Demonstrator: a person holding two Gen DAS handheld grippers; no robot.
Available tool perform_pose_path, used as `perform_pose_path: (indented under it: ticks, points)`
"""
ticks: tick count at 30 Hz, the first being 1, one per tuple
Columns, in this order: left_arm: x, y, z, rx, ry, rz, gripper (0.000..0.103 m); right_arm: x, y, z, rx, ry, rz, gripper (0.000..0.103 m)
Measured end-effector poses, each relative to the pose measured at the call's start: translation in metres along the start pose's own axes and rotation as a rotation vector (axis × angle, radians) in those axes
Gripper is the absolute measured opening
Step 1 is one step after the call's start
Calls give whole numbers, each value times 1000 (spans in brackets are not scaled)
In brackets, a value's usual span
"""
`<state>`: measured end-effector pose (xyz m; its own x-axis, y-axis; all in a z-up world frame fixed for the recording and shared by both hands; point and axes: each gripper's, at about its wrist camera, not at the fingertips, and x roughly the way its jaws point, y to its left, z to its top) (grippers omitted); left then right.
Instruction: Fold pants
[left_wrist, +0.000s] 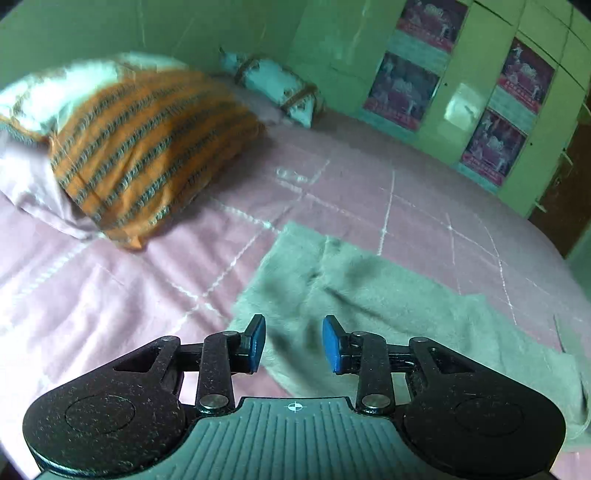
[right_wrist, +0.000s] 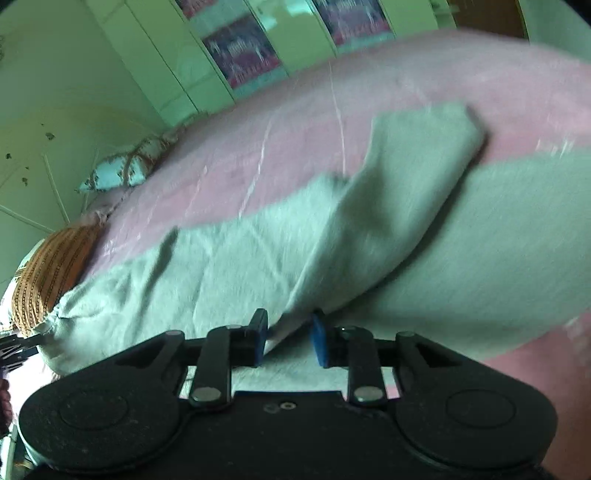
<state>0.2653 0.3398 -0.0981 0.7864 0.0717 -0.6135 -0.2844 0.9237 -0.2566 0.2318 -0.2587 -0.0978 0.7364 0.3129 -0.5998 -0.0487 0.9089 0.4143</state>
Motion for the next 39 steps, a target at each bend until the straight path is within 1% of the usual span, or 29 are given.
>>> perform_pose_path:
  ticks: [1,2,3,4,6,7,9,11,12,13,14,16,18,19,20,22,23,24,25,27,28,30,31,33,34,35,36,37,39]
  points:
    - [-4,-13,-4,32,0,-19,44,-4,-1,5,-14,-16,-7,18]
    - [-4,-29,-9,67,14,-28,50,-5,0,11,-34,-30,-18,18]
    - [-2,-47,-16,104,24,-25,62,-4,1,18,-53,-46,-39,18]
    - [1,-63,-23,146,25,-28,68,1,2,27,-72,-59,-56,18]
    - [12,-96,-37,222,50,2,68,18,7,41,-112,-54,-97,18]
    - [17,-108,-43,238,68,9,68,29,9,48,-132,-44,-110,19]
    - [26,-128,-53,266,96,13,68,56,14,58,-175,2,-165,18]
    - [33,-142,-65,311,137,32,76,76,16,60,-248,42,-256,17]
    - [38,-145,-72,342,156,42,80,80,12,61,-262,62,-276,8]
    - [37,-147,-77,363,153,43,81,77,6,61,-253,66,-266,0]
    - [34,-147,-79,375,146,38,81,66,0,59,-240,43,-283,0]
    - [30,-142,-79,356,142,11,81,38,-15,54,-185,-8,-275,0]
    - [27,-139,-80,341,139,-12,82,5,-35,35,-102,-35,-257,0]
    - [27,-138,-82,341,136,-14,82,-5,-45,23,-67,-28,-259,0]
    - [29,-139,-84,345,131,-12,82,-9,-56,10,-25,-3,-258,0]
    - [29,-142,-87,355,124,-5,84,-5,-72,-8,29,55,-231,0]
    - [33,-142,-86,357,122,-3,84,-7,-75,-10,25,36,-217,0]
    - [33,-143,-87,359,120,-1,84,-10,-74,-7,15,14,-218,4]
    - [33,-143,-88,360,117,-2,85,-14,-69,0,-6,-26,-226,13]
    - [33,-141,-89,354,111,-7,86,-14,-56,18,-84,-85,-218,16]
    - [34,-141,-89,349,108,-9,86,-9,-48,27,-136,-92,-222,18]
    - [35,-141,-89,347,105,-7,87,16,-34,46,-250,-71,-236,18]
    - [35,-141,-89,347,105,-3,88,30,-30,52,-296,-53,-249,20]
    - [35,-142,-89,347,105,1,88,64,-22,61,-392,19,-292,21]
    - [35,-141,-89,347,105,-1,89,77,-21,63,-427,40,-319,20]
    - [35,-141,-89,345,106,-3,89,88,-21,65,-464,62,-353,17]
    - [35,-140,-89,346,107,-6,89,92,-24,65,-481,73,-380,1]
    - [35,-140,-88,346,108,-9,89,85,-30,69,-442,36,-374,0]
    - [35,-139,-89,348,105,-12,89,47,-40,73,-352,-84,-351,0]
